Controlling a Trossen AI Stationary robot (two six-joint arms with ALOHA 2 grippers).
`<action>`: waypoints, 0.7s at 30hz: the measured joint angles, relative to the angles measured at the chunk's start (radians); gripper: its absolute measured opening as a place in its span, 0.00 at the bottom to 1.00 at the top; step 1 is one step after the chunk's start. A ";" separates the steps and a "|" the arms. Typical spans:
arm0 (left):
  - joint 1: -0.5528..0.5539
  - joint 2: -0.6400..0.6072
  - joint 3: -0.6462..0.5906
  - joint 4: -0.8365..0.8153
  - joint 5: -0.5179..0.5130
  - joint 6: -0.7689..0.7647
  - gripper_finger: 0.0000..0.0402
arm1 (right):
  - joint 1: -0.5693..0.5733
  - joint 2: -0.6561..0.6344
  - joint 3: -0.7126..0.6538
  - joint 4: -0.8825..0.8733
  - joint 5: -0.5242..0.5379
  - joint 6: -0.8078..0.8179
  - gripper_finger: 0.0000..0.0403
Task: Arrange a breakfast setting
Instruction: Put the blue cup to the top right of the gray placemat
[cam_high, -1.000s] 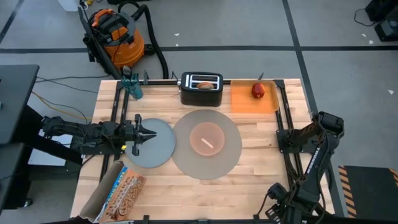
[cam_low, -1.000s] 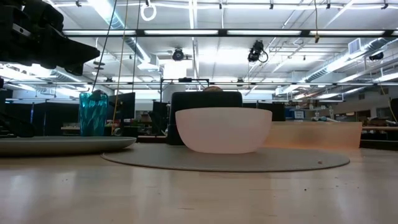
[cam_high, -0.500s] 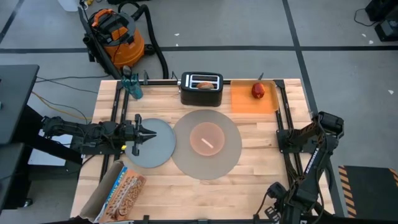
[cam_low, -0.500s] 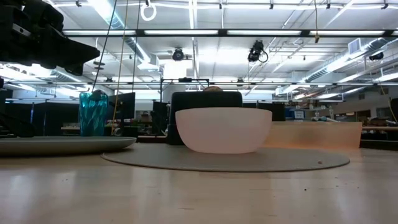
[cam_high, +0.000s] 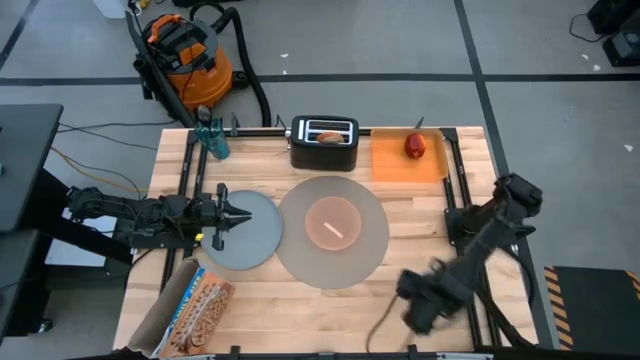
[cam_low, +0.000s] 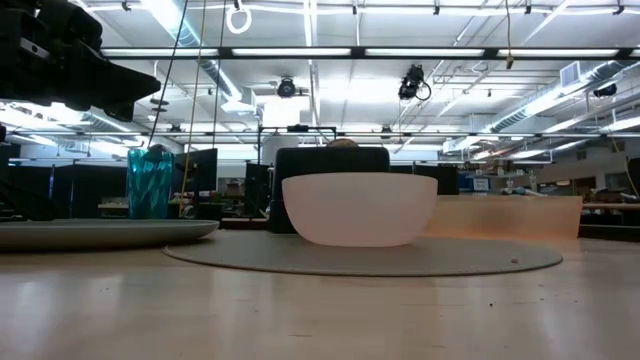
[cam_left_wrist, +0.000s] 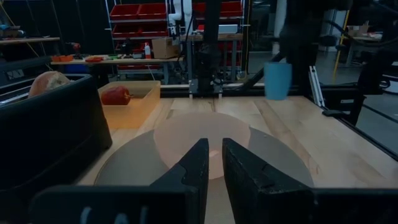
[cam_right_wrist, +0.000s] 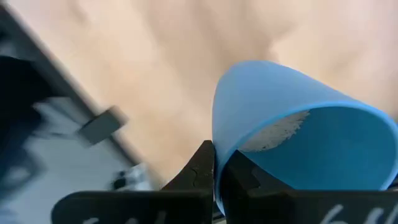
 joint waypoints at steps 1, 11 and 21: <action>0.000 0.000 0.000 0.000 0.000 0.000 0.14 | -0.037 0.000 0.007 -0.029 0.017 -0.089 0.03; 0.000 0.000 0.000 0.000 0.000 0.000 0.14 | -0.459 -0.001 0.014 -0.149 0.180 -0.799 0.03; 0.000 0.000 0.000 0.000 0.000 0.000 0.14 | -0.769 -0.001 0.014 -0.094 0.246 -1.142 0.03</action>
